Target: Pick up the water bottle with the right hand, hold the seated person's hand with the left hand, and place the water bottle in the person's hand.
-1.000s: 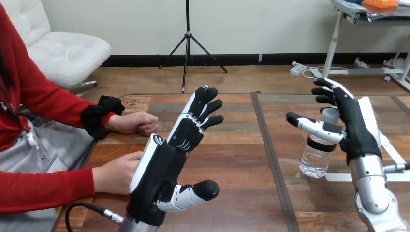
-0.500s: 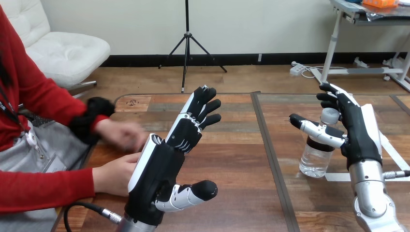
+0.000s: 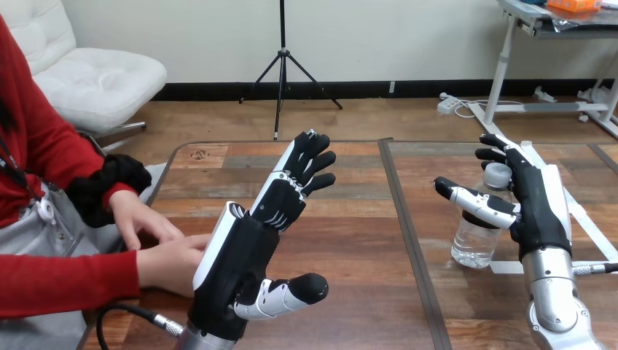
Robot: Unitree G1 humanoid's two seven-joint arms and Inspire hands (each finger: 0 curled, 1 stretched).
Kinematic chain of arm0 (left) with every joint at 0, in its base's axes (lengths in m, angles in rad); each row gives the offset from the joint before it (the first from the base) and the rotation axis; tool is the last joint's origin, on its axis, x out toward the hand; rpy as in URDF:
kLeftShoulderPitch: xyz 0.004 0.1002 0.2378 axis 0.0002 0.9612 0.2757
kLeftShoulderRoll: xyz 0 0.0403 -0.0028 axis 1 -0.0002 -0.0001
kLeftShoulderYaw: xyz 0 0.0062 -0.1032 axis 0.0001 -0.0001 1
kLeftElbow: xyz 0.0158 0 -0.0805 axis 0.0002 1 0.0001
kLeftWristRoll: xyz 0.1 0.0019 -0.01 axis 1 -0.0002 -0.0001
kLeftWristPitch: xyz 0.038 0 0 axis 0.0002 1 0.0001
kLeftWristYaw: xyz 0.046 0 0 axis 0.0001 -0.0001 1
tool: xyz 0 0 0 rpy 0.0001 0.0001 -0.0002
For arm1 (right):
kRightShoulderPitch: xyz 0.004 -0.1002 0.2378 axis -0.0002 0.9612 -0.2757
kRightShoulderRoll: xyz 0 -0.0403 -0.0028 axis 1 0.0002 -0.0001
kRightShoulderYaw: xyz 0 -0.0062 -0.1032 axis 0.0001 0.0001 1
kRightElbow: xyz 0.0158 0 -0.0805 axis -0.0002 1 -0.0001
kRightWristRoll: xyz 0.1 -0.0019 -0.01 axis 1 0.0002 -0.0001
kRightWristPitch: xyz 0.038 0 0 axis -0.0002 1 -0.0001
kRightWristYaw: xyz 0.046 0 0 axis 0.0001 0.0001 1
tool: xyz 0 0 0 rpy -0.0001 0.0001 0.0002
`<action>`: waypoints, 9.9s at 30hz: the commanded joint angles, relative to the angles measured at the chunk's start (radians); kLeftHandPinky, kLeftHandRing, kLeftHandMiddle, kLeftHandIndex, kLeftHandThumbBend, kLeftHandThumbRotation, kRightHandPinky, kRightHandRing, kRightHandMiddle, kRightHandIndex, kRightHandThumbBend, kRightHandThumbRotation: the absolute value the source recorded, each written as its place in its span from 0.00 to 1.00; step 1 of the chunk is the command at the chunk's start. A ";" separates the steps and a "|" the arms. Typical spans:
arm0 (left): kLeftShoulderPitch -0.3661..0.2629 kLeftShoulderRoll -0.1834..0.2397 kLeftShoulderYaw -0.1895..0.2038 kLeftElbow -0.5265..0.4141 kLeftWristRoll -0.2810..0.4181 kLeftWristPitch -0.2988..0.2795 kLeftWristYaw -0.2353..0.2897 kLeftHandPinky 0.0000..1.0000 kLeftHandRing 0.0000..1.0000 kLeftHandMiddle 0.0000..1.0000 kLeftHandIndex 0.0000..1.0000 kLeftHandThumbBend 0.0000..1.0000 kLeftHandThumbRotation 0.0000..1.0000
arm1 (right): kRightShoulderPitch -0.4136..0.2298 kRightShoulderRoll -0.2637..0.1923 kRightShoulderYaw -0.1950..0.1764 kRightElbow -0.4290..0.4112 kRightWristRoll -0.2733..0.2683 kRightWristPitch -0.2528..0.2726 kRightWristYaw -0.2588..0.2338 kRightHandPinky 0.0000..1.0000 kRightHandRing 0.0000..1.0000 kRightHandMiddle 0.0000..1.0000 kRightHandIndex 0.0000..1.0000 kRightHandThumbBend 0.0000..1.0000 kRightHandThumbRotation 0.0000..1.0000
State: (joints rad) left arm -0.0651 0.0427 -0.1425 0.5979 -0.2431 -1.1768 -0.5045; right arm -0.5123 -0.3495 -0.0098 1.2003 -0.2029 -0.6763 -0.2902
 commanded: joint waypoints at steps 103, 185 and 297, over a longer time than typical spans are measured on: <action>-0.018 0.022 0.007 -0.093 -0.018 0.016 0.000 0.84 0.91 0.94 0.97 0.88 0.69 | -0.046 0.194 -0.147 0.092 0.137 0.091 -0.088 0.54 0.58 0.62 0.62 0.86 0.01; -0.004 0.065 0.027 -0.112 0.051 0.061 0.053 0.84 0.90 0.93 0.94 0.92 0.70 | -0.037 0.222 -0.157 0.057 0.126 -0.028 -0.122 0.37 0.41 0.43 0.43 0.82 0.00; -0.074 0.685 0.194 -0.433 0.625 0.557 0.193 0.70 0.84 0.89 0.92 1.00 0.46 | -0.001 0.356 -0.166 -0.080 0.219 -0.227 0.134 0.44 0.45 0.48 0.46 0.77 0.00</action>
State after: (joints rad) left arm -0.0833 0.6853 0.0525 0.1826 0.3696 -0.6136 -0.3060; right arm -0.4676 0.0033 -0.1719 1.1900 0.0041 -0.8598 -0.1614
